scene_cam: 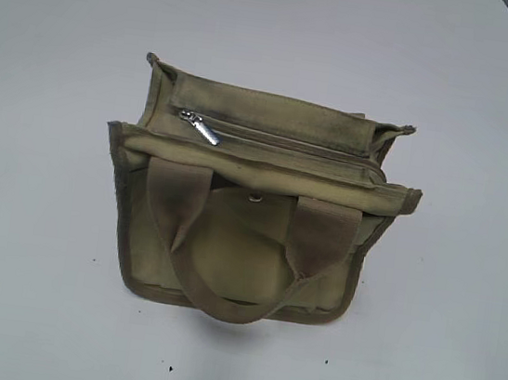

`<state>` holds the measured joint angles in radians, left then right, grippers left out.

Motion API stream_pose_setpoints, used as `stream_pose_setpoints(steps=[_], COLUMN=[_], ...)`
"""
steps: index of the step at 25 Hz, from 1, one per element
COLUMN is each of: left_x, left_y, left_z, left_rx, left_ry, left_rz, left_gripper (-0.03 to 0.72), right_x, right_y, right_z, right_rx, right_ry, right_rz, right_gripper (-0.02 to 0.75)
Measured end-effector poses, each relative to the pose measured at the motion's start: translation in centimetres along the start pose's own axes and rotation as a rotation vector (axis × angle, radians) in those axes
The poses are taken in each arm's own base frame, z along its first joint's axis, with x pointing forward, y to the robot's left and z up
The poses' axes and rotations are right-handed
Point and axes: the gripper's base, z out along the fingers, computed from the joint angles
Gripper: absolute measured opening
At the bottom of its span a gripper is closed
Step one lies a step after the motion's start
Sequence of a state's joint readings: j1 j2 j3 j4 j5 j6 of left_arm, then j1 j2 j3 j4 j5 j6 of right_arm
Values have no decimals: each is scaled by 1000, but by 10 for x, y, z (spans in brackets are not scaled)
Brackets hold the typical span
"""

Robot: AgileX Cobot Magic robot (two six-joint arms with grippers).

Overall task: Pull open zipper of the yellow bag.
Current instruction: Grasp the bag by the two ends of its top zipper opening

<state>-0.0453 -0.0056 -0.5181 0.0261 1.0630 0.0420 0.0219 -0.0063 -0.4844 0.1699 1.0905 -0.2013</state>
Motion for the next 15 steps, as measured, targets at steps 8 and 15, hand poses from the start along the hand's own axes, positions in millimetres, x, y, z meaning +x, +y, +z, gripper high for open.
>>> stream_pose_setpoints(steps=[8,15], left_x=[0,-9], left_y=[0,-3], left_z=[0,5], left_rx=[5,52], left_ry=[0,11], left_rz=[3,-19], left_gripper=[241,249], right_x=[0,-8], right_y=[1,1], right_z=[0,10], right_rx=[-8,-48], right_ry=[-2,55], right_rz=[4,33], right_gripper=[583,583])
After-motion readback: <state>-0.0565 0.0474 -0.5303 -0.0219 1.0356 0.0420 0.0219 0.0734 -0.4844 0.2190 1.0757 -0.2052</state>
